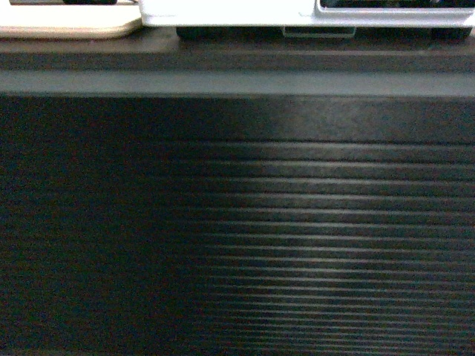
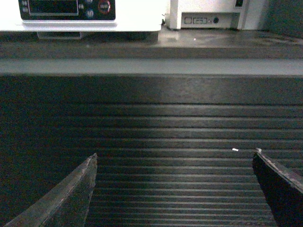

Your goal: Place dark red mango on scale at checkout

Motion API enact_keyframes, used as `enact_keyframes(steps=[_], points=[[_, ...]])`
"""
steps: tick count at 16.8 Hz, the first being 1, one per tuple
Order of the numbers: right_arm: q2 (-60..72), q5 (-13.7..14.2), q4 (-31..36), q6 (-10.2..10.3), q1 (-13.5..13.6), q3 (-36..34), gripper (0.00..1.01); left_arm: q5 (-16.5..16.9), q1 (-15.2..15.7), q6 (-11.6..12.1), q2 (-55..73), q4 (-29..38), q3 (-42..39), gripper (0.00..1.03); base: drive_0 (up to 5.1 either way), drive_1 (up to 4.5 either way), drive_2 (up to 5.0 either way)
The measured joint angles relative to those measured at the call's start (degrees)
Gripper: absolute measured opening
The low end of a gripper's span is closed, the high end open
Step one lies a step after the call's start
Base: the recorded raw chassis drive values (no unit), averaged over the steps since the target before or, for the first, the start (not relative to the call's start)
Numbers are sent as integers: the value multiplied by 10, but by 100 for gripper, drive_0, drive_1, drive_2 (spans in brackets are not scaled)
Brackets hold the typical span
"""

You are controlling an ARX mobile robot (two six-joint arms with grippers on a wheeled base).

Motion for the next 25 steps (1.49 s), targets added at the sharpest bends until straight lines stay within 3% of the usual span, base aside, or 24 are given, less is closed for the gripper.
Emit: enact_keyframes(steps=[25], points=[[0, 0, -1, 0, 0, 0, 98, 0, 0, 0, 0, -1, 0, 98, 0, 0, 0]])
